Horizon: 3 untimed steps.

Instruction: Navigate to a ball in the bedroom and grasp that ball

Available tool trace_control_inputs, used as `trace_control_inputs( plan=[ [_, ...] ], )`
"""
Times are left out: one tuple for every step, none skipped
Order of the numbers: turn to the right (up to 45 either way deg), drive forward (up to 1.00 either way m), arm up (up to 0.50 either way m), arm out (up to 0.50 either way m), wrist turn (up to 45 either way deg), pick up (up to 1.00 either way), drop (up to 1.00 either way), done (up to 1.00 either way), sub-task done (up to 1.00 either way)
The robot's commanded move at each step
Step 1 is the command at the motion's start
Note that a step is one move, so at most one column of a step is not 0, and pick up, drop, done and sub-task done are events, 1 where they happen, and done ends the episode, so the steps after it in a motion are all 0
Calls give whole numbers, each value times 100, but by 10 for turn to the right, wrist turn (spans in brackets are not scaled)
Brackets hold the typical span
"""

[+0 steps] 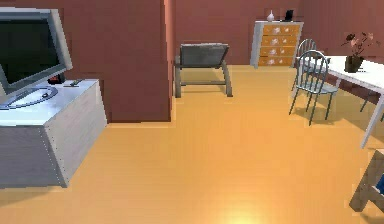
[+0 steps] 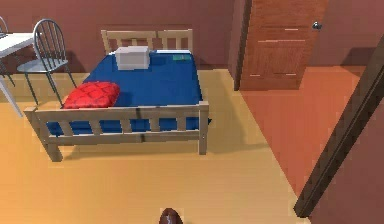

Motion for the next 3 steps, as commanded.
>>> trace_control_inputs(
  plan=[
    [0, 0, 16, 0, 0, 0, 0, 0, 0],
    [0, 0, 0, 22, 0, 0, 0, 0, 0],
    [0, 0, 0, 0, 450, 0, 0, 0, 0]
  ],
)
